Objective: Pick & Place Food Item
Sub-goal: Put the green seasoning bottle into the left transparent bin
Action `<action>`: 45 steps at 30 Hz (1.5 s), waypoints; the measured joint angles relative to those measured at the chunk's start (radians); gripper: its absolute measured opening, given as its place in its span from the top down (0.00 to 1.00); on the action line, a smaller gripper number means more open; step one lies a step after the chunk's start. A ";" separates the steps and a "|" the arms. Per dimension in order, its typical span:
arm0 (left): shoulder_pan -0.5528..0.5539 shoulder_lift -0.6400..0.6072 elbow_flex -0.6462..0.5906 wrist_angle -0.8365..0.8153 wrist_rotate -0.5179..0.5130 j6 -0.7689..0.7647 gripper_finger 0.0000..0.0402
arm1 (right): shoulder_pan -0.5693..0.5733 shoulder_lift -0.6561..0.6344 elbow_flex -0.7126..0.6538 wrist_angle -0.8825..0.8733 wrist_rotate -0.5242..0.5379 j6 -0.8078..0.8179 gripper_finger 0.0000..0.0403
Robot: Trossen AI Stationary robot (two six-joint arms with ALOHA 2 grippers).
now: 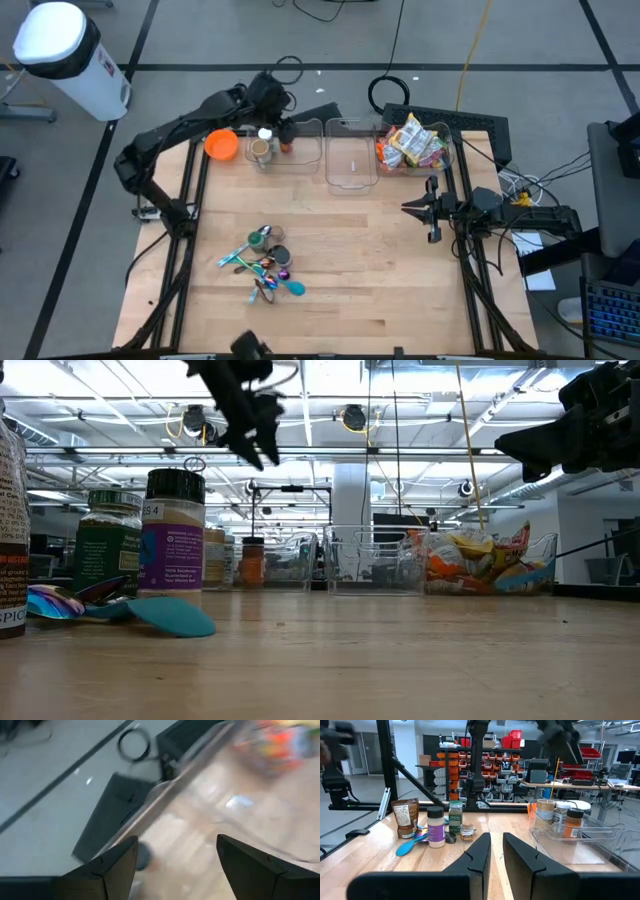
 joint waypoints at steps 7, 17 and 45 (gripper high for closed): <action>-0.221 -0.058 0.001 0.096 0.000 0.040 0.33 | 0.000 0.000 0.000 0.000 0.000 0.000 0.89; -0.481 -0.084 0.001 0.154 0.000 0.094 0.33 | 0.000 0.000 0.000 0.000 0.000 0.000 0.89; -0.790 -0.083 0.001 0.122 0.003 -0.106 0.32 | 0.000 0.000 0.000 0.000 0.000 0.000 0.89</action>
